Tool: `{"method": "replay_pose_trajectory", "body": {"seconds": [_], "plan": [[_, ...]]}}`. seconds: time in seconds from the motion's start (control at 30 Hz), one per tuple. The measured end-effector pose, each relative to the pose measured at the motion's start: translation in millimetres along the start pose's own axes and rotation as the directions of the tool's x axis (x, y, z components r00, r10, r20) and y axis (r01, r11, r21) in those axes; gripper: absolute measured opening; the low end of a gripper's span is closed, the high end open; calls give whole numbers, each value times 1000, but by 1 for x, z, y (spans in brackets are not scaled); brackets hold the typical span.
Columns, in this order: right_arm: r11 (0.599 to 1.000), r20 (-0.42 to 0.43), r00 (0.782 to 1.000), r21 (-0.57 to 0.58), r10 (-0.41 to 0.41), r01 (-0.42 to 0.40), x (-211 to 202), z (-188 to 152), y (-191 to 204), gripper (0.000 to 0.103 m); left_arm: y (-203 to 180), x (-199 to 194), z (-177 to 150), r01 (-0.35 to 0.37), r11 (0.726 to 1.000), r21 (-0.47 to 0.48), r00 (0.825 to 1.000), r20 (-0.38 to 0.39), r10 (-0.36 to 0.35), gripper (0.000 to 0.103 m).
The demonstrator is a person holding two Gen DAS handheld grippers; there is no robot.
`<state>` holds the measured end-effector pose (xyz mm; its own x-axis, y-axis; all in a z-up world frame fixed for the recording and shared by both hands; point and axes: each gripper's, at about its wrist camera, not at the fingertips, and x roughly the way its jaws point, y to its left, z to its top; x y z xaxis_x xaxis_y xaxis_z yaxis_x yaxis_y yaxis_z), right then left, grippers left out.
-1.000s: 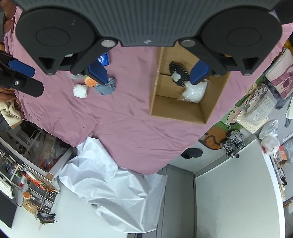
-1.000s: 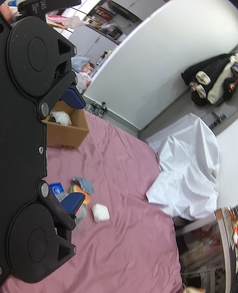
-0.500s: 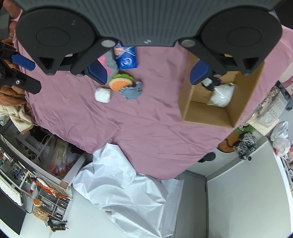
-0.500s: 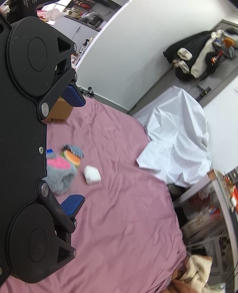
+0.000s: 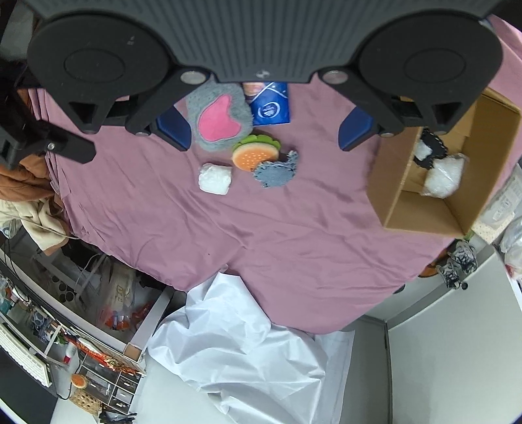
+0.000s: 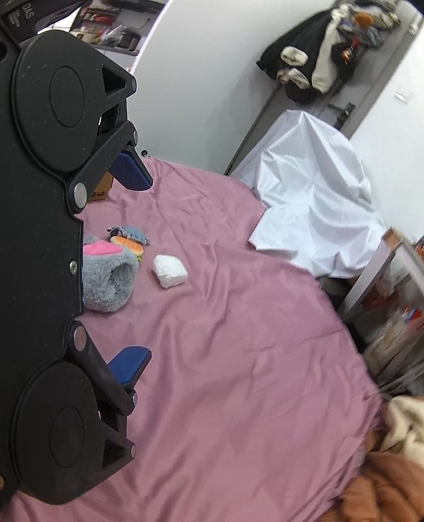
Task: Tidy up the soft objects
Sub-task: 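Move both tools back to the grey plush with the pink ear, then close both tools on the grey plush and lift it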
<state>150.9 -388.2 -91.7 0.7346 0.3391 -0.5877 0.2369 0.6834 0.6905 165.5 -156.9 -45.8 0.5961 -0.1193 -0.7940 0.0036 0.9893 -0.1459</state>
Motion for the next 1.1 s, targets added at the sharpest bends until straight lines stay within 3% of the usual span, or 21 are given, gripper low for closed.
{"method": "replay_pose_trajectory", "body": {"seconds": [0.33,0.53,0.6,0.83,0.93,1.0,1.1], "plan": [[996,-33,999,86,-33,36,18,-1,-19,101,-22,39,-4,26,1000,-4,997,-67,-26,95],[987,-105,993,141,-57,72,41,-7,-34,84,-29,61,-6,31,999,-41,996,-86,-34,92],[983,-131,990,172,-44,66,48,-10,-36,78,-32,66,-7,22,999,-45,995,-96,-26,85],[952,-180,983,297,-22,76,64,-16,-53,61,-34,85,-11,32,996,-89,989,-139,-44,73],[940,-187,982,330,-23,84,68,-18,-56,58,-36,93,-13,26,996,-89,987,-159,-40,69],[940,-196,980,331,-22,87,72,-19,-56,57,-35,97,-15,6,996,-86,985,-174,-21,55],[941,-215,976,327,-19,91,80,-22,-53,57,-29,98,-16,-5,995,-104,982,-186,-14,50]]}}
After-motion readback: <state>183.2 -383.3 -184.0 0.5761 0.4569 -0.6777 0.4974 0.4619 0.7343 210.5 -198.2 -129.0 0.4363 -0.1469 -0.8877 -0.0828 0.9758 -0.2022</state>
